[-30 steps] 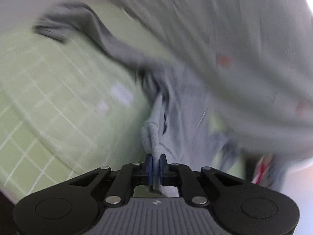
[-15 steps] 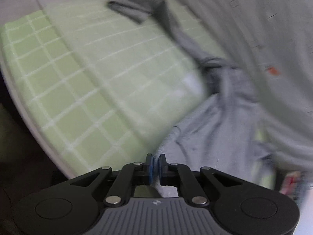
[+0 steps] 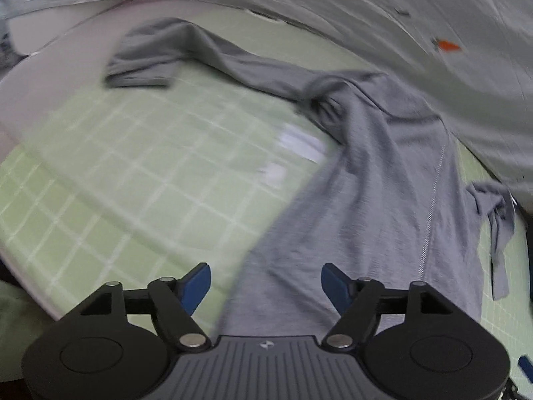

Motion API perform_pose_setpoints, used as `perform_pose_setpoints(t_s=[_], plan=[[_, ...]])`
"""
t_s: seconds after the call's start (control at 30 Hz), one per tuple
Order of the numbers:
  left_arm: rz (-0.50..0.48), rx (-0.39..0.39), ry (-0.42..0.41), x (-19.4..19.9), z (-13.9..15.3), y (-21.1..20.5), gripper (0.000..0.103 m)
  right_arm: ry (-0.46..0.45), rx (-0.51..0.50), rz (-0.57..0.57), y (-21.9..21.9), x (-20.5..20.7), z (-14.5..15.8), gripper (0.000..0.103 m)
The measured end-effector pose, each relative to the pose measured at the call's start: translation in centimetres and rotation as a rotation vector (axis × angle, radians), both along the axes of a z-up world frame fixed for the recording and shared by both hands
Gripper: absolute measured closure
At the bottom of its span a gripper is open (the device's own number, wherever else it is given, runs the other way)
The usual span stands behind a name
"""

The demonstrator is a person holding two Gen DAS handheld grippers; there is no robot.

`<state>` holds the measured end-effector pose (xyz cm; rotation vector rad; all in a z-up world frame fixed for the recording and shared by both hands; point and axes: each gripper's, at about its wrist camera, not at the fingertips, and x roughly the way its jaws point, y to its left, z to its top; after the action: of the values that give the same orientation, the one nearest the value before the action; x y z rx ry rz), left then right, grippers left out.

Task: Fold clothes
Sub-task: 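Reach the right gripper to the grey sleeve cuff and grasp it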

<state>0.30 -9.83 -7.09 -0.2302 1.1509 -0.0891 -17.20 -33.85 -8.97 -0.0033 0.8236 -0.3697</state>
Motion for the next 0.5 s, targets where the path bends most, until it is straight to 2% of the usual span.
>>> perform_pose_setpoints(t_s=[0.07,0.13,0.27,0.47,0.5], plan=[[-0.034,0.011,0.015,0.7,-0.5,-1.8,0.024,-0.019,0.018,-0.024,-1.2,0.7,-0.2,0.007],[-0.066,0.036,0.034,1.5,-1.0,-3.2,0.023,-0.029,0.048,-0.038,-2.4,1.5,-0.4,0.003],[-0.111,0.087,0.069,3.4,-2.3,-5.3,0.022,-0.052,0.107,-0.092,-5.3,3.0,-1.2,0.000],[-0.103,0.081,0.116,6.0,-4.0,-7.0,0.021,-0.096,0.238,-0.256,-12.4,5.0,-4.0,0.000],[-0.105,0.090,0.118,6.2,-4.2,-7.4,0.019,-0.093,0.231,-0.263,-13.1,5.4,-4.5,0.000]])
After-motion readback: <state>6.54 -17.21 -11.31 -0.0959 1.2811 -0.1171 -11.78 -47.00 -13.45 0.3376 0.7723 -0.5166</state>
